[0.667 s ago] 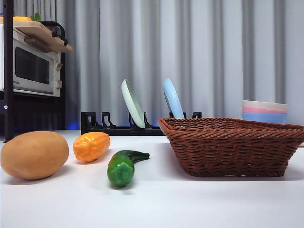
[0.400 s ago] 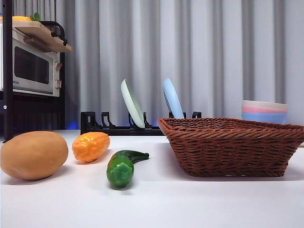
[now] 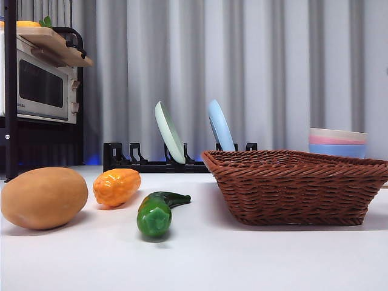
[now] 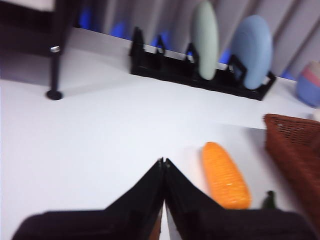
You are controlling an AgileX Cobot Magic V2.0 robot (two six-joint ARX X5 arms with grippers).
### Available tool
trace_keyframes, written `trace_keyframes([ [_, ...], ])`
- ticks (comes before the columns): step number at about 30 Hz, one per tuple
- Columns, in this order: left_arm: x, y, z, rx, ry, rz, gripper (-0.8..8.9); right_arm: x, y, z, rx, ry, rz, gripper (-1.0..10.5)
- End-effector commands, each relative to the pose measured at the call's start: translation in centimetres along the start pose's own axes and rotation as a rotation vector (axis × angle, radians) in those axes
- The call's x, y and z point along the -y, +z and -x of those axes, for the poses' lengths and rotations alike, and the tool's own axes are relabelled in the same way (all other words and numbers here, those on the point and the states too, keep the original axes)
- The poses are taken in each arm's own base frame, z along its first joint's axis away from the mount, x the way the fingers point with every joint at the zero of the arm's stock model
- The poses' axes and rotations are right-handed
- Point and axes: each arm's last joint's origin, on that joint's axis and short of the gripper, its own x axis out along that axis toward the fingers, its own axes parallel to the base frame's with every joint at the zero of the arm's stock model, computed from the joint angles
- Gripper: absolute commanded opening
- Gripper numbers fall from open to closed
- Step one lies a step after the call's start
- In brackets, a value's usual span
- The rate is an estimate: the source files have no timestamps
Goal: Pick up the basket,pick up the corn from the table,pick up the potato from the table,pick up the cucumber from the table,put all items into the basket
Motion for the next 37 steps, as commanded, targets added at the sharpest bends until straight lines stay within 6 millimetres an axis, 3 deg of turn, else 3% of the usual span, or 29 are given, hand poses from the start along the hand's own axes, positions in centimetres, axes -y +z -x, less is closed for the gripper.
trace_keyframes([
  [1,0.4,1.8,-0.6,-0.036,-0.057,-0.028,-0.08,-0.2,1.7,-1.5,-0.085,0.017,0.028,-0.1],
  [8,1.1,6.1,-3.2,-0.186,-0.196,-0.032,-0.08,-0.3,4.3,-4.4,-0.308,0.005,0.12,0.0],
  [13,1.1,7.6,-5.4,-0.279,-0.269,-0.03,0.11,-0.2,4.8,-5.7,-0.366,0.001,0.142,0.6],
  [16,1.1,7.7,-6.6,-0.311,-0.27,-0.021,2.29,-0.1,4.8,-5.9,-0.373,0.001,0.15,2.6],
  [18,1.1,7.5,-7.2,-0.334,-0.271,-0.011,3.44,-0.1,4.7,-6.1,-0.377,0.0,0.15,3.3],
  [23,1.3,7.0,-8.0,-0.375,-0.288,-0.004,3.46,0.1,5.0,-7.2,-0.393,-0.002,0.167,3.3],
  [29,1.7,6.8,-8.3,-0.387,-0.305,-0.01,3.46,0.9,5.4,-10.9,-0.48,-0.009,0.146,3.2],
  [37,1.7,6.5,-8.3,-0.418,-0.302,0.0,3.46,2.6,2.7,-16.0,-0.688,0.062,0.081,3.1],
])
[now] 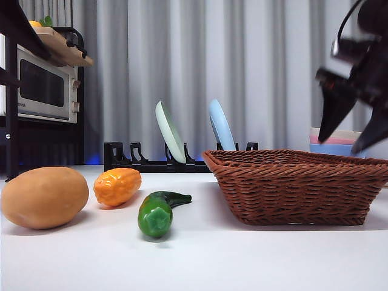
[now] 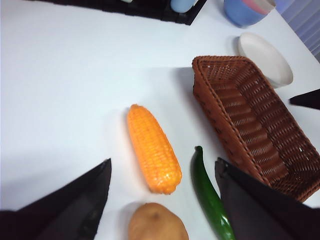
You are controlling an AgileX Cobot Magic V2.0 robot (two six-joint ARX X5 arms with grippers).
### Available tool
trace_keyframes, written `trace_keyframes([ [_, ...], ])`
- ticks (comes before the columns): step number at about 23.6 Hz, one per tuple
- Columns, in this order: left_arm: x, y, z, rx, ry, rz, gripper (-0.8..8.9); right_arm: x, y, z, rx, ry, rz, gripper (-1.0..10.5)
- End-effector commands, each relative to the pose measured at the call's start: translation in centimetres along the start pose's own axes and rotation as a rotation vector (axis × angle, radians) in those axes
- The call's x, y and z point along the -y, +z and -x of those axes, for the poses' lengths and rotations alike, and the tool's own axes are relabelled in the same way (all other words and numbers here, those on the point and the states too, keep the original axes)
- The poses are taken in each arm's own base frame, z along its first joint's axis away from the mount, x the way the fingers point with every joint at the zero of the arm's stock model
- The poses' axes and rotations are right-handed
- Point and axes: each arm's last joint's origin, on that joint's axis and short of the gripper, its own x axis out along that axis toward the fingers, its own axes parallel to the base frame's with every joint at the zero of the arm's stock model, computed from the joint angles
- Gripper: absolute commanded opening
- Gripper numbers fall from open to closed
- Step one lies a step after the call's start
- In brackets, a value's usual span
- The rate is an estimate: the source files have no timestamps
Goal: Pick up the basket,pick up the corn from the table,pick up the potato from the table,pick up the cucumber from the table,put all items into the basket
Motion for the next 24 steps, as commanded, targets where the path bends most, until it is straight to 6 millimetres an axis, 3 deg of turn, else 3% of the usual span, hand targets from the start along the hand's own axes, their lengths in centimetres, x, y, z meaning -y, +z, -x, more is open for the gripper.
trace_keyframes([
  [1,0.1,-0.1,0.0,-0.013,-0.005,-0.009,3.46,0.5,-0.5,-2.1,-0.07,0.069,-0.008,3.1],
  [4,0.1,-0.2,0.0,-0.025,-0.004,-0.001,3.46,0.7,-0.8,-3.6,-0.116,0.067,-0.018,2.6],
  [7,0.1,-0.3,0.0,-0.03,-0.004,0.002,3.46,0.7,-0.9,-4.0,-0.124,0.069,-0.016,0.0],
  [11,0.3,-0.2,-0.2,-0.03,-0.007,-0.009,3.46,0.4,-0.6,-3.0,-0.091,0.067,-0.033,-0.2],
  [15,1.7,0.7,-1.5,-0.05,0.019,-0.059,3.46,-0.6,0.0,-0.1,-0.002,0.068,-0.032,-0.2],
  [18,3.0,2.0,-4.1,-0.142,0.053,-0.083,3.51,-1.6,0.2,2.9,0.082,0.07,-0.015,-0.2],
  [19,3.4,2.3,-5.2,-0.188,0.068,-0.088,3.92,-1.9,0.2,3.9,0.107,0.07,-0.008,-0.2],
  [24,4.5,2.6,-12.1,-0.378,0.184,-0.135,4.15,-3.3,-0.2,8.1,0.223,0.073,0.036,-0.2],
])
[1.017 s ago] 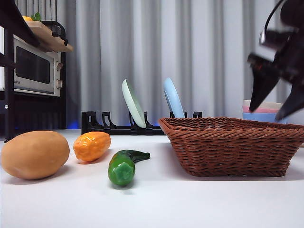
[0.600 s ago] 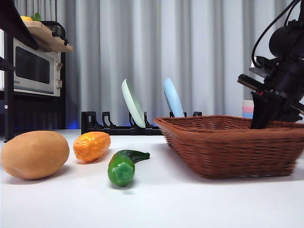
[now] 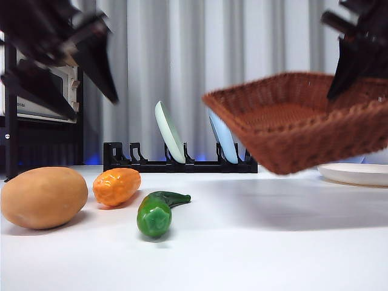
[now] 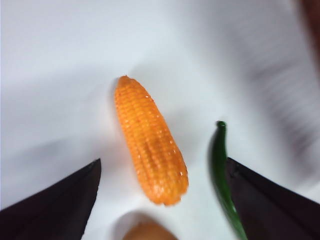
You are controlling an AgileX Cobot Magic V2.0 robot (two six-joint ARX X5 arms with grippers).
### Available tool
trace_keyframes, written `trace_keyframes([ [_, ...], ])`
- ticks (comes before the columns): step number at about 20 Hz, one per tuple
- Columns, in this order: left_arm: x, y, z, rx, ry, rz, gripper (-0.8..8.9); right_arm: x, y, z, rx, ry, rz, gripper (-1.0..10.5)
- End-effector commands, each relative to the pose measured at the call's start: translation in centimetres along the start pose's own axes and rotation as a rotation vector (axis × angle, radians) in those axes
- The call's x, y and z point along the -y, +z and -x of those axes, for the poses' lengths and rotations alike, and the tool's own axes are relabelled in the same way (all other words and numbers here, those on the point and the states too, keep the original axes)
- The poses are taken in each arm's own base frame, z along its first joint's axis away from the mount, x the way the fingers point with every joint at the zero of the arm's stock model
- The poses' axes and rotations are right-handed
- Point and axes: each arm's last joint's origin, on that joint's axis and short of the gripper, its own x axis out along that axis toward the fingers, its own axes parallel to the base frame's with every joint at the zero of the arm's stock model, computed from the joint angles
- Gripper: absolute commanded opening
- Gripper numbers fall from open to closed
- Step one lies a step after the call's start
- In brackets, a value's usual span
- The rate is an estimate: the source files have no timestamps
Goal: Pick up the basket,pick up the corn from the table,pick up the potato from the table,pick up the cucumber from the table,put all items into the basket
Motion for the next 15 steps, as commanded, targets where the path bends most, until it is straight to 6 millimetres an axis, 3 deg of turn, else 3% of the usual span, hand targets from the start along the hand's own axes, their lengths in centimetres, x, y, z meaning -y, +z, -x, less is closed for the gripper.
trace_keyframes([
  [1,0.3,0.4,-3.0,-0.074,0.03,-0.003,4.15,-0.6,0.2,1.4,0.052,0.011,0.006,-0.2],
  [7,-0.2,0.0,-8.8,-0.175,0.061,0.024,4.14,-1.1,0.0,2.8,0.078,0.012,0.015,-0.2],
  [12,-0.3,-0.4,-10.6,-0.196,0.06,0.02,4.03,-1.1,0.0,2.8,0.078,0.011,0.015,-0.2],
  [13,-0.2,-0.4,-10.6,-0.188,0.057,0.016,3.55,-1.1,0.0,2.8,0.078,0.012,0.015,-0.2],
  [14,-0.1,-0.4,-10.6,-0.185,0.053,0.01,2.41,-1.1,0.0,2.8,0.078,0.012,0.015,-0.2],
  [15,-0.1,-0.4,-10.7,-0.188,0.041,0.0,0.52,-1.1,0.0,2.8,0.078,0.012,0.015,-0.2],
])
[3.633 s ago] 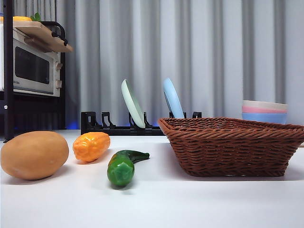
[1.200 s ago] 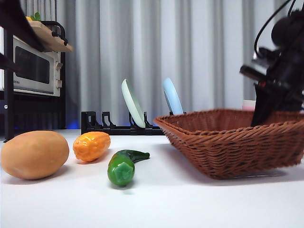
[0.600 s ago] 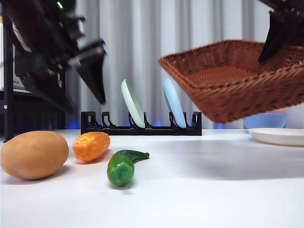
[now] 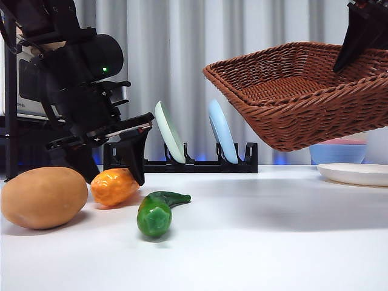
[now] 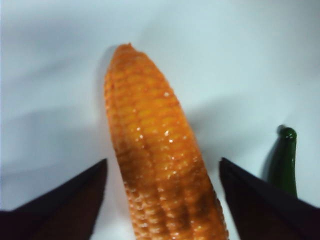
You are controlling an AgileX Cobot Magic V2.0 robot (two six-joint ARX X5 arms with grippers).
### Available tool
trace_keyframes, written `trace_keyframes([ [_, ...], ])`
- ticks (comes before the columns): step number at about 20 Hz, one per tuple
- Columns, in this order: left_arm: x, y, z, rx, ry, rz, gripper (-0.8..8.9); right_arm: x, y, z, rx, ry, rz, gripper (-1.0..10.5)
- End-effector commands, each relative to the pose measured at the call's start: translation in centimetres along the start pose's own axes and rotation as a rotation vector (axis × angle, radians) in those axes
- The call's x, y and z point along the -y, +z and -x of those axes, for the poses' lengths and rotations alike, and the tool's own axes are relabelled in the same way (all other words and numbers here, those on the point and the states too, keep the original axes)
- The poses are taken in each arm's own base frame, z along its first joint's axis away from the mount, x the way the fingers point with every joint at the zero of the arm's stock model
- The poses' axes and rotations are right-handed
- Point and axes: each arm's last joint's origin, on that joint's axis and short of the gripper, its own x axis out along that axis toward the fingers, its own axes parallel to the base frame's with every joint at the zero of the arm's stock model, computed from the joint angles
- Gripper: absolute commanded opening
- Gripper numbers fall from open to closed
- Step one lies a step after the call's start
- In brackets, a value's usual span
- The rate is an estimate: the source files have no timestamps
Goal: Pick up the basket,pick up the corn from the table,pick up the potato from the table,pick up the cucumber from the table,put all items into the basket
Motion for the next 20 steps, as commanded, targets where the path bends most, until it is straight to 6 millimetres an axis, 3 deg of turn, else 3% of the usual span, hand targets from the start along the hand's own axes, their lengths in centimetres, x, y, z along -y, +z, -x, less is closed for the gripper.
trace_keyframes([
  [1,0.2,-0.1,-0.3,-0.01,-0.015,-0.027,-0.1,-0.1,0.1,0.1,0.017,0.009,-0.008,-0.2],
  [3,0.5,-0.1,-0.2,-0.005,-0.018,-0.038,-0.08,-0.1,0.1,0.1,0.017,0.009,-0.008,-0.2],
  [5,0.8,0.6,1.2,0.008,-0.02,-0.061,-0.08,-0.1,0.1,0.1,0.018,0.01,-0.008,-0.2],
  [7,1.4,1.8,4.5,0.067,-0.024,-0.081,-0.08,-0.1,0.2,0.0,0.025,0.01,-0.011,-0.2],
  [10,3.0,3.5,11.5,0.266,-0.057,-0.1,-0.08,0.0,0.6,-0.4,0.05,0.017,-0.034,-0.2],
  [12,4.5,3.6,15.8,0.401,-0.1,-0.103,-0.08,0.0,0.8,-0.9,0.056,0.024,-0.042,-0.2],
  [14,6.2,3.1,18.6,0.502,-0.154,-0.135,-0.08,0.0,0.8,-1.7,0.039,0.032,-0.063,-0.2],
  [17,9.8,2.0,19.4,0.531,-0.248,-0.204,-0.08,-0.5,0.6,-3.4,0.0,0.055,-0.068,-0.2],
  [20,13.4,1.2,17.6,0.493,-0.253,-0.27,-0.08,-1.4,0.6,-4.2,-0.004,0.084,-0.072,-0.2],
])
